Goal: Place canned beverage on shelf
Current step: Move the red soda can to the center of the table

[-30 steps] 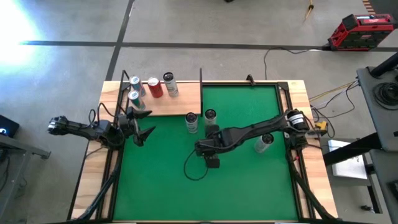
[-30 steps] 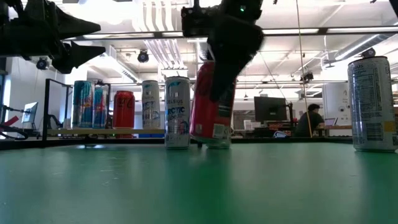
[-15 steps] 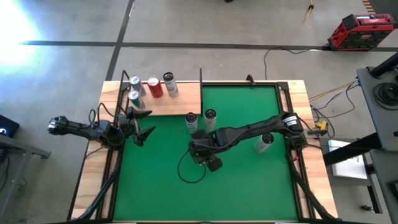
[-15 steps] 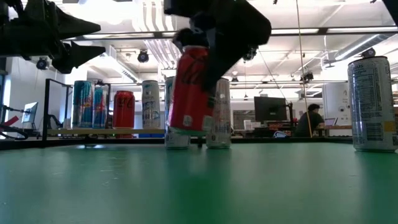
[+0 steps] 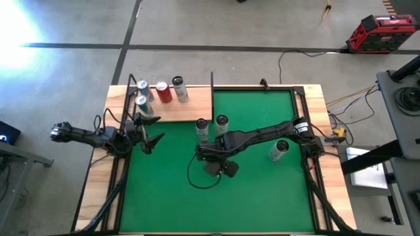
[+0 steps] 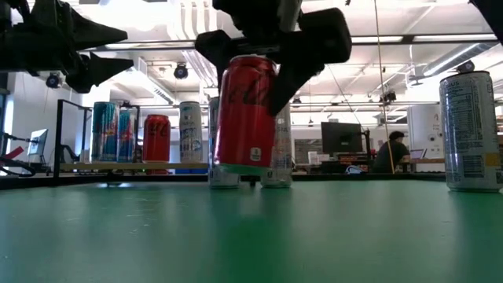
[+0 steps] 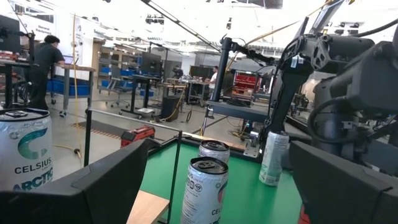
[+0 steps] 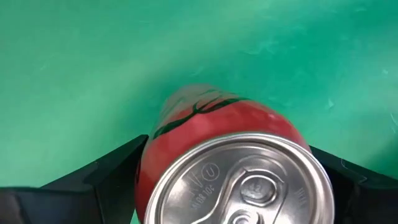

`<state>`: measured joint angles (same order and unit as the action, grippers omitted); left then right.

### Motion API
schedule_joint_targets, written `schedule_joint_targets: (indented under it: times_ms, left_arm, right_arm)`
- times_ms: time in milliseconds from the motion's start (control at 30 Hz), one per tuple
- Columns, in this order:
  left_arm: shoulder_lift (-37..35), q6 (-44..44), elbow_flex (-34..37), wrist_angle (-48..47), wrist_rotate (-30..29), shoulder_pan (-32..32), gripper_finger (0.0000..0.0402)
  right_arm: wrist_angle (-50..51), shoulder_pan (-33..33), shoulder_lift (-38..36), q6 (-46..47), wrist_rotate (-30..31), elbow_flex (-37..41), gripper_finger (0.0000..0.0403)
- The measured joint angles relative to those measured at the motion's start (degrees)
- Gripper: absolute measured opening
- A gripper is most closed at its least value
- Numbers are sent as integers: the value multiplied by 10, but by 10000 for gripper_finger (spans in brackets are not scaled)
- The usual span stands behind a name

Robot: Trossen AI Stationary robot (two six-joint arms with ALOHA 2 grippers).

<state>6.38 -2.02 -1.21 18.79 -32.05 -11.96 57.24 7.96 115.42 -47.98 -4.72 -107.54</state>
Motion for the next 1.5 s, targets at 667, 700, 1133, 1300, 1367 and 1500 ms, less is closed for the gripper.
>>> schedule_joint_targets:
  times_ms: [667, 700, 1133, 1300, 1367, 1500]
  left_arm:
    - [1, 0, 0, 0, 0, 0, 375]
    - [1, 0, 0, 0, 0, 0, 375]
    - [1, 0, 0, 0, 0, 0, 375]
    - [1, 0, 0, 0, 0, 0, 375]
    - [1, 0, 0, 0, 0, 0, 375]
    - [1, 0, 0, 0, 0, 0, 375]
  right_arm:
    - [25, -29, -1, -225, -30, 16, 326]
    - [25, -34, -1, -226, -31, 16, 326]
    - [23, -80, 8, -226, -61, 17, 327]
    - [24, -85, 31, -225, -59, 9, 327]
    - [26, -86, 39, -220, -60, 2, 327]
    - [28, -86, 44, -211, -60, -5, 327]
